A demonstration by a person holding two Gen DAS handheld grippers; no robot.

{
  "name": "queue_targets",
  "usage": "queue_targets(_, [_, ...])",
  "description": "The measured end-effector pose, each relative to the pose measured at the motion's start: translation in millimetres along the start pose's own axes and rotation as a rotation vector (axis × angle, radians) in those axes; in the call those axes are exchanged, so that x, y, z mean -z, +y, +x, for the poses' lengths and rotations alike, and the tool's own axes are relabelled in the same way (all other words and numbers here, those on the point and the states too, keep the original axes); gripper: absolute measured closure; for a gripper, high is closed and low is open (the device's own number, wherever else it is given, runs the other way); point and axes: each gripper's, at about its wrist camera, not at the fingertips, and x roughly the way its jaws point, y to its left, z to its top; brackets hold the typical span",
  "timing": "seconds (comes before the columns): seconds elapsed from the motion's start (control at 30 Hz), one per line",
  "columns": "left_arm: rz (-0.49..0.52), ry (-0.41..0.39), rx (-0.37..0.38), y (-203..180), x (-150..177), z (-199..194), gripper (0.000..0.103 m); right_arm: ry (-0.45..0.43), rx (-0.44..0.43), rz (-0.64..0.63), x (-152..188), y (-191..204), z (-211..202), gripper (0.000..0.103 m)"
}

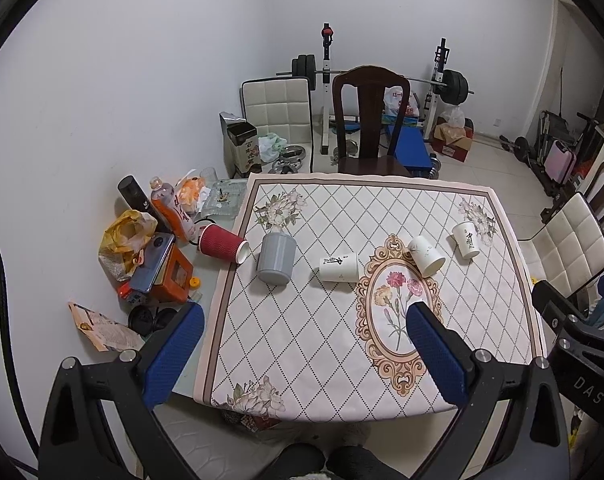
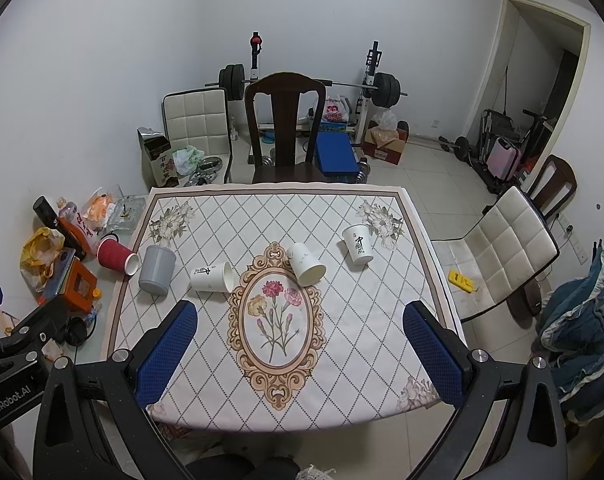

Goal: Flip cup upright

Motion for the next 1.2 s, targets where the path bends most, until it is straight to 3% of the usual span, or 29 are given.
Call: queue_targets(1.2, [-0.006,-0.002,-0.009,6.6,1.4,3.0,0.000,0.011,-0.009,-0.006,1.4,12.4,5.6,0.000])
